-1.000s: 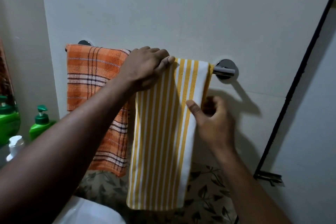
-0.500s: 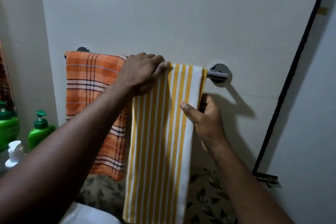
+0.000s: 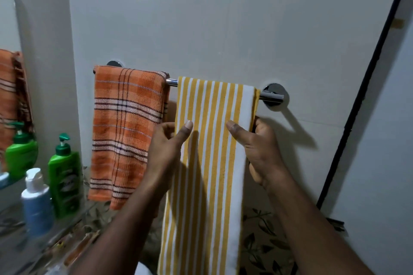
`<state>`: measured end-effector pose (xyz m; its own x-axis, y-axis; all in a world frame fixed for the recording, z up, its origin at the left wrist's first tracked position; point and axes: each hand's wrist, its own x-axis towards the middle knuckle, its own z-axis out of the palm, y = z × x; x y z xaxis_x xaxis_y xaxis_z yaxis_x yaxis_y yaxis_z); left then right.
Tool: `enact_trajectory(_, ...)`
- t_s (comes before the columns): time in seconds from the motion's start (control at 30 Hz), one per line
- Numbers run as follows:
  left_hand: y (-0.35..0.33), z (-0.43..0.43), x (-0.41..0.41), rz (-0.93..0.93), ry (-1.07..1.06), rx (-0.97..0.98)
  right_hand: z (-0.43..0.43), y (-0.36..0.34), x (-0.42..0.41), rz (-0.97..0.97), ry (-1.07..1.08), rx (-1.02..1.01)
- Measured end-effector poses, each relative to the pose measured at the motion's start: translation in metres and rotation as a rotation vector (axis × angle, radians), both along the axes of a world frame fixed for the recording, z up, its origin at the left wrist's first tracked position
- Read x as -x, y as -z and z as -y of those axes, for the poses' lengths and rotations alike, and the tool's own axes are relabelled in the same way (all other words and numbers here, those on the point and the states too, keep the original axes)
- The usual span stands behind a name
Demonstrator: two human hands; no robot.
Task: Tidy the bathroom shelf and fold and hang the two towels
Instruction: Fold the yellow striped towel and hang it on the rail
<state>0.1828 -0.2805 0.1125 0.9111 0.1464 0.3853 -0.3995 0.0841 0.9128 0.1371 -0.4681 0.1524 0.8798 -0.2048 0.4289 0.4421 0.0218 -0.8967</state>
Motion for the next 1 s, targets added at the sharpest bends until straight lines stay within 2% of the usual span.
enact_trajectory(0.17, -0.011, -0.018, -0.005, -0.058, 0.178, 0.055, -0.003, -0.002, -0.003, -0.018, -0.005, -0.063)
enact_trajectory(0.27, -0.018, -0.027, -0.004, -0.128, 0.326, 0.161, -0.004, -0.006, -0.004, -0.012, -0.008, -0.088)
enact_trajectory(0.47, -0.049, -0.043, -0.016, -0.140, 0.402, 0.157, -0.005, -0.026, -0.001, 0.016, 0.022, -0.076)
enact_trajectory(0.57, -0.067, -0.046, -0.016, -0.203, 0.475, 0.162, -0.006, -0.035, -0.001, 0.029, 0.032, -0.106)
enact_trajectory(0.7, -0.083, -0.050, -0.017, -0.202, 0.437, 0.091, -0.006, -0.047, 0.000, 0.040, 0.073, -0.125)
enact_trajectory(0.83, -0.097, -0.044, -0.016, -0.174, 0.435, 0.138, -0.002, -0.055, -0.003, 0.010, 0.094, -0.112)
enact_trajectory(1.0, -0.098, -0.040, -0.020, -0.241, 0.469, 0.219, 0.002, -0.048, 0.003, 0.014, 0.125, -0.092)
